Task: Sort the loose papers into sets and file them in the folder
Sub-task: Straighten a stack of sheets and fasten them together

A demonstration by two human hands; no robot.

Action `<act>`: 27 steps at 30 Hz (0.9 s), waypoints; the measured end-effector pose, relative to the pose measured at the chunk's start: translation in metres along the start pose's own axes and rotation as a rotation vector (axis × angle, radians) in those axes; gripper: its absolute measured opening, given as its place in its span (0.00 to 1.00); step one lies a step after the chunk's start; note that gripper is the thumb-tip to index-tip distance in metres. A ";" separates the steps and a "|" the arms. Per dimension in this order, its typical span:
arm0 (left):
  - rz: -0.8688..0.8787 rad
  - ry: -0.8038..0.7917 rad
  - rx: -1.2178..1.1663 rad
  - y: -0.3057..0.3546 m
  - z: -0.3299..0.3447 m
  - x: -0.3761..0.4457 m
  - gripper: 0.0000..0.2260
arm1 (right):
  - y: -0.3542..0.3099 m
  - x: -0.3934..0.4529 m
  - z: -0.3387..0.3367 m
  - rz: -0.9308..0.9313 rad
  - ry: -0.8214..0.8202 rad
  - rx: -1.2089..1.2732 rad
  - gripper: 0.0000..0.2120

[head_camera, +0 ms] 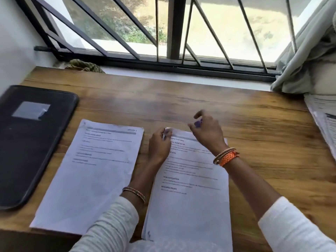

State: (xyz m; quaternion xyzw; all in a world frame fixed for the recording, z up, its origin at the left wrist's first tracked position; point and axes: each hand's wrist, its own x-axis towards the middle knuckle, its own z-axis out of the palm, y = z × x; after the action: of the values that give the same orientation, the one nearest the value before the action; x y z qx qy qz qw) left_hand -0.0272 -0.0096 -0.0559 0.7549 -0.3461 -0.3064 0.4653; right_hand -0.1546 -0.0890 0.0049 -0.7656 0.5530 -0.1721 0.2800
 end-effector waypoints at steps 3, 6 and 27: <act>0.001 0.058 0.015 -0.006 0.003 -0.003 0.12 | -0.006 -0.018 -0.018 0.613 -0.418 0.898 0.08; 0.006 0.066 0.031 -0.008 0.004 -0.001 0.11 | -0.003 -0.049 -0.023 0.666 -0.901 0.935 0.07; 0.234 0.211 -0.059 -0.019 0.004 -0.012 0.07 | -0.040 0.071 -0.009 -0.826 -0.563 -0.864 0.26</act>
State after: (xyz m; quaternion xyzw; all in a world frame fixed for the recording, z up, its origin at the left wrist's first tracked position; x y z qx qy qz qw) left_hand -0.0327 0.0047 -0.0727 0.7234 -0.3719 -0.1792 0.5534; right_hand -0.1058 -0.1483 0.0334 -0.9740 0.1388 0.1788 -0.0076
